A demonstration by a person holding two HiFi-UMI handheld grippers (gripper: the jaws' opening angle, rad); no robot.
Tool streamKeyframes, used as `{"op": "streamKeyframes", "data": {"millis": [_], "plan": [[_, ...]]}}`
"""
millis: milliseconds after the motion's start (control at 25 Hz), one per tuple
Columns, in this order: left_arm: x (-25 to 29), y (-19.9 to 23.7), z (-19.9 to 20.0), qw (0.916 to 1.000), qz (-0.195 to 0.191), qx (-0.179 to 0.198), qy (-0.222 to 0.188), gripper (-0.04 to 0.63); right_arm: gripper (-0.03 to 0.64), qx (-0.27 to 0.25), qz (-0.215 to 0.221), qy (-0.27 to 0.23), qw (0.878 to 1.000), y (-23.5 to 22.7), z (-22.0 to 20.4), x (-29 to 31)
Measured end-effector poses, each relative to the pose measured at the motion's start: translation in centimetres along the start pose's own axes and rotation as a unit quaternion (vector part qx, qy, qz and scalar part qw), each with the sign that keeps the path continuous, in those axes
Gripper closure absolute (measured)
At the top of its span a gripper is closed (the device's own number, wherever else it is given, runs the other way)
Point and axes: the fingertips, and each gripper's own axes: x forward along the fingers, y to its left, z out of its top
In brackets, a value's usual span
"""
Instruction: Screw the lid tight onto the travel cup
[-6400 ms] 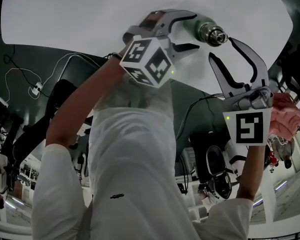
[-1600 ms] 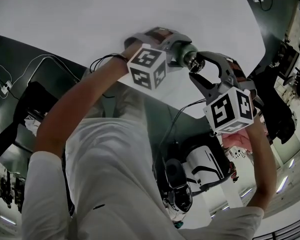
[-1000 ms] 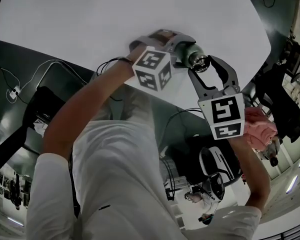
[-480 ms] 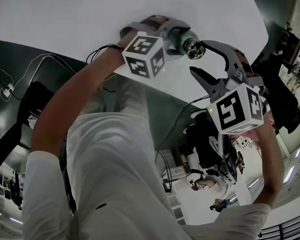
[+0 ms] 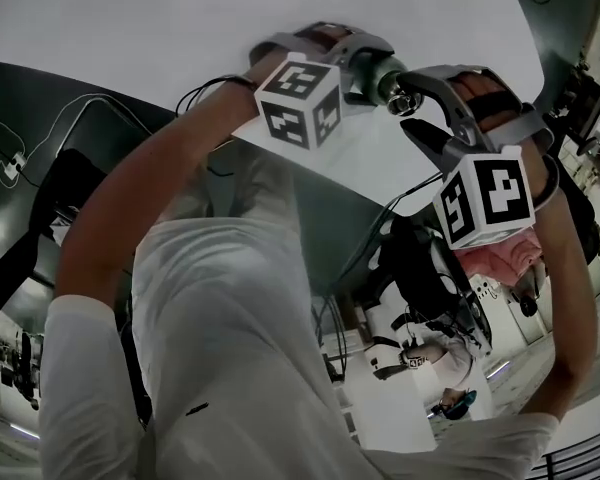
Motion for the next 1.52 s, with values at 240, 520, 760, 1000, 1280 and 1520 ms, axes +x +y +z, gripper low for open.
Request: {"op": "streamKeyframes", "data": {"millis": [240, 520, 760, 1000, 1280, 1520], "plan": [[0.1, -0.3, -0.1, 0.9999, 0.004, -0.012, -0.001, 0.250, 0.394, 0.038, 0.001, -0.001, 0.999, -0.1, 0.2, 0.2], [0.0, 0.1, -0.2, 0.9990, 0.027, -0.033, -0.009, 0.250, 0.394, 0.227, -0.042, -0.040, 0.972, -1.2, -0.1, -0.1], [-0.3, 0.1, -0.2, 0.9988, 0.031, -0.036, -0.007, 0.250, 0.394, 0.357, -0.105, -0.047, 0.927, -1.8, -0.3, -0.2], [-0.3, 0.2, -0.3, 0.9987, 0.035, -0.038, -0.003, 0.250, 0.394, 0.498, -0.147, -0.062, 0.852, -2.2, -0.8, -0.2], [-0.1, 0.3, 0.0, 0.9987, 0.035, -0.038, -0.004, 0.250, 0.359, 0.509, -0.129, -0.081, 0.847, -1.9, -1.0, -0.7], [-0.1, 0.5, 0.0, 0.9987, 0.033, -0.038, -0.005, 0.250, 0.354, 0.367, -0.112, -0.059, 0.922, -1.8, -0.4, -2.5]]}}
